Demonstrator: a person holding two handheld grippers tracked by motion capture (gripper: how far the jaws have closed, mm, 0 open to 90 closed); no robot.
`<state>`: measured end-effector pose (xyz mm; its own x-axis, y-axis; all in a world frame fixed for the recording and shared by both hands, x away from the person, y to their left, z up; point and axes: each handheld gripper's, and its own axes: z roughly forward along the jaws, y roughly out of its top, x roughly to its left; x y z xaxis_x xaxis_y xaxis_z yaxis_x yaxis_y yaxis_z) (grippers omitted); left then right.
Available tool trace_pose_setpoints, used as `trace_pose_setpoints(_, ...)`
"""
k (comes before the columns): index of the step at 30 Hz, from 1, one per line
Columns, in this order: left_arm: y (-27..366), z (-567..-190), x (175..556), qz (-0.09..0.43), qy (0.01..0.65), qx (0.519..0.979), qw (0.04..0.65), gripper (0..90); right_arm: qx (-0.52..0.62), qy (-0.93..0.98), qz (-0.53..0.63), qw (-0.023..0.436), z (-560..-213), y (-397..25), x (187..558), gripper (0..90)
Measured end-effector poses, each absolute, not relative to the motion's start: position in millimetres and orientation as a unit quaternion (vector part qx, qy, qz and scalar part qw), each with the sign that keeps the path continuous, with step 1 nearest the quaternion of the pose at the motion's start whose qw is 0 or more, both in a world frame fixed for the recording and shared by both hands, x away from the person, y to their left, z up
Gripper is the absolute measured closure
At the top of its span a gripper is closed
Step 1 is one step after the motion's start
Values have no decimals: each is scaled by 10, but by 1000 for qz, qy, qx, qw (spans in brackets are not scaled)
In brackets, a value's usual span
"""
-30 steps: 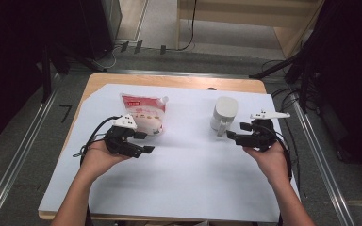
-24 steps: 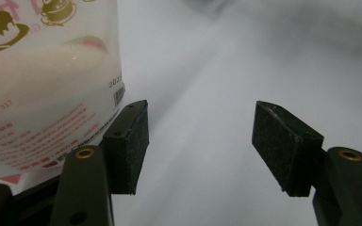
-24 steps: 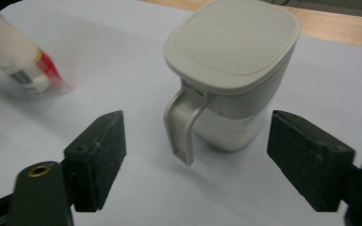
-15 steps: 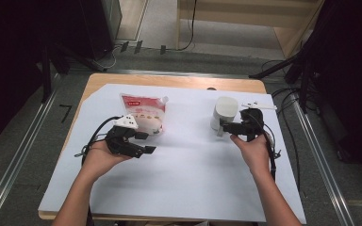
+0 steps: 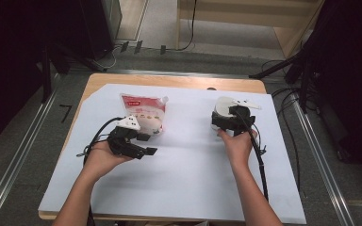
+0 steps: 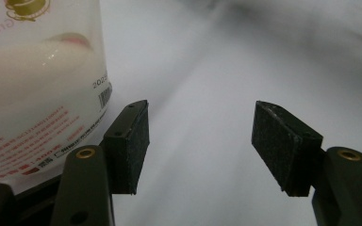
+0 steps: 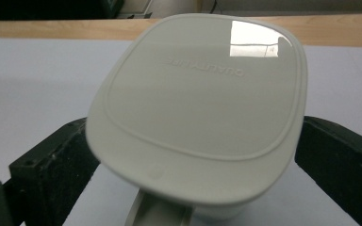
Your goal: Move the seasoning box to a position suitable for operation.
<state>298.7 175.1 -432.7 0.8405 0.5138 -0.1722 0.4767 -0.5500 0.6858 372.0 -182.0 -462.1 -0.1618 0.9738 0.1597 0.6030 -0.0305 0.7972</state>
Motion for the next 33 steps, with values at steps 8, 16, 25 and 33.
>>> trace_pose_setpoints(8,1746,-4345,2992,22,281,881,379,388,619,621,410,251,-4725,-1751,3800,30)
trace_pose_setpoints(16,1741,-4347,2995,20,281,882,379,389,631,611,399,264,-4839,-1716,3855,81)
trace_pose_setpoints(25,1746,-4311,2991,6,278,871,405,391,603,634,384,295,-4854,-1713,3849,123)
trace_pose_setpoints(33,1742,-4326,2997,4,277,873,401,392,591,641,386,301,-4835,-1772,3791,151)
